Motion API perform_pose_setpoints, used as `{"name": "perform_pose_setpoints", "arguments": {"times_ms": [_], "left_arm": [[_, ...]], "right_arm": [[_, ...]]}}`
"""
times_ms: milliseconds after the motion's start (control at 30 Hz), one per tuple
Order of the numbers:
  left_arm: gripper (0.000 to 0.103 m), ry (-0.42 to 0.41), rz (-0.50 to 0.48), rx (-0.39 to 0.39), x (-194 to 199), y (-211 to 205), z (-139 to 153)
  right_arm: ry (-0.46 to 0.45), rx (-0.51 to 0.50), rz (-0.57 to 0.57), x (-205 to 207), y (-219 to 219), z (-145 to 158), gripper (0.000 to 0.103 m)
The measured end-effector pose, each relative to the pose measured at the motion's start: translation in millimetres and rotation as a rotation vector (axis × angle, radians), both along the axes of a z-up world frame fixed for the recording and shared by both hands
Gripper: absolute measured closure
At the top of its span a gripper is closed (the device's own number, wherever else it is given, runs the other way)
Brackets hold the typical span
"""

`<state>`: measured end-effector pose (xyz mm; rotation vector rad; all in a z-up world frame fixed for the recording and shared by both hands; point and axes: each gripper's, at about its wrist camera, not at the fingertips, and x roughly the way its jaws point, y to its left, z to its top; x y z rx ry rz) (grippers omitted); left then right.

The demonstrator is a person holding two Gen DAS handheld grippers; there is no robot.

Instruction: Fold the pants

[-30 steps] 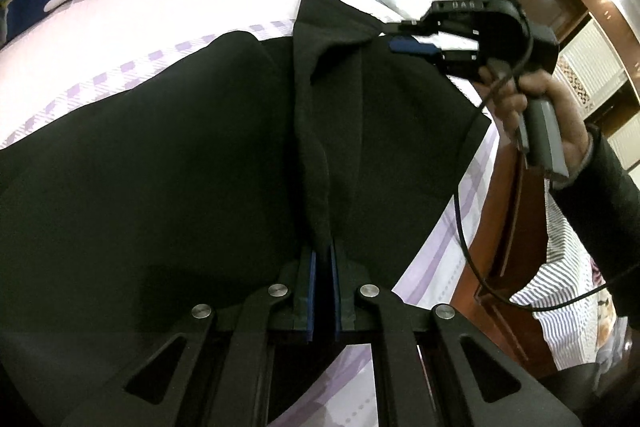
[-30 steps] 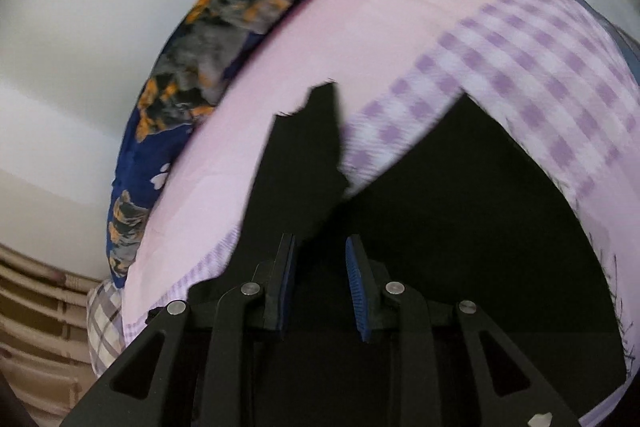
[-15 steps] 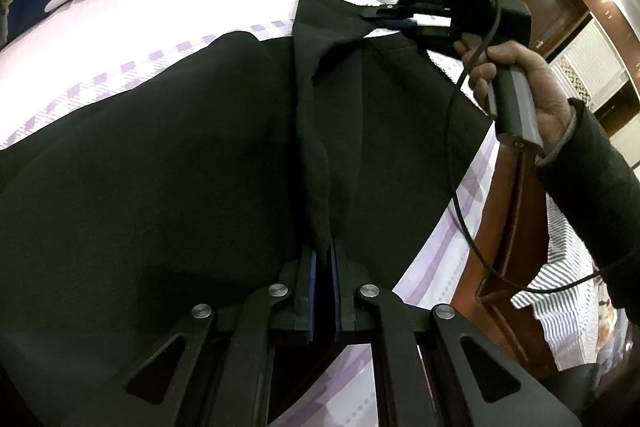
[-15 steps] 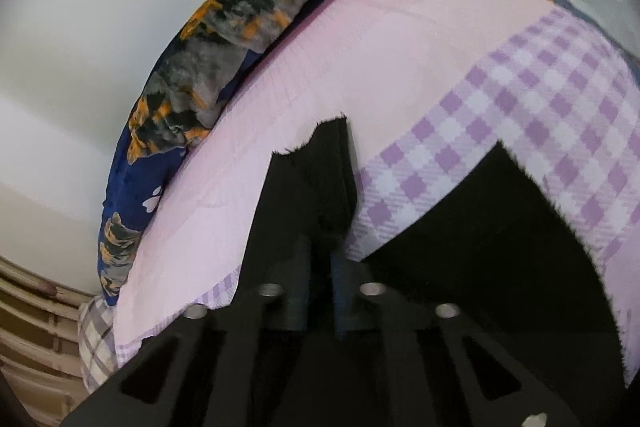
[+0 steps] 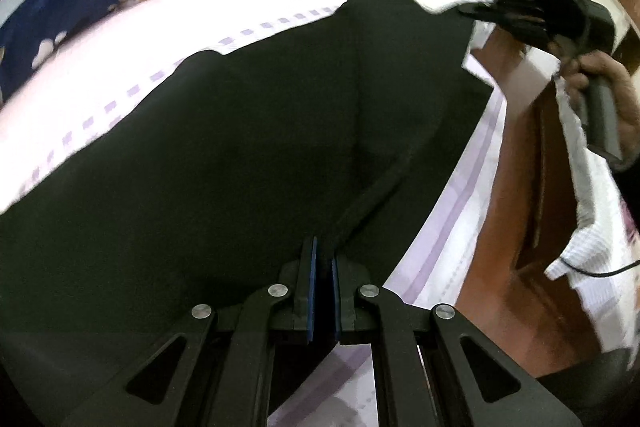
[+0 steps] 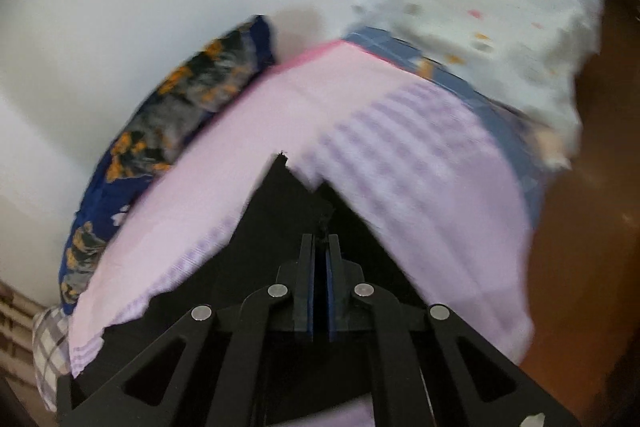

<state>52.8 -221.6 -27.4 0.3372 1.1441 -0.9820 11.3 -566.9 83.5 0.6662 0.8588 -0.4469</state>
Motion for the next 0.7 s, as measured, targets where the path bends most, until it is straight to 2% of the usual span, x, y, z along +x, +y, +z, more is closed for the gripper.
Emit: {"name": "perform_pose_setpoints", "arguments": {"times_ms": [167, 233, 333, 500, 700], "left_arm": [[0.096, -0.027, -0.022, 0.013, -3, -1, -2], [0.096, -0.051, -0.037, 0.026, -6, -2, -1], [0.096, -0.095, -0.062, 0.049, -12, -5, -1], [0.096, -0.121, -0.107, 0.046, -18, -6, 4], [0.096, -0.127, -0.120, 0.047, -20, -6, 2]], "right_arm": [[0.074, 0.067, -0.086, -35, -10, -39, 0.099], [0.086, 0.053, -0.086, -37, -6, -46, 0.099], [0.086, 0.024, -0.081, -37, -4, -42, 0.099], [0.092, -0.026, -0.075, -42, 0, -33, 0.100], [0.105, -0.009, -0.100, -53, 0, -42, 0.100]]}}
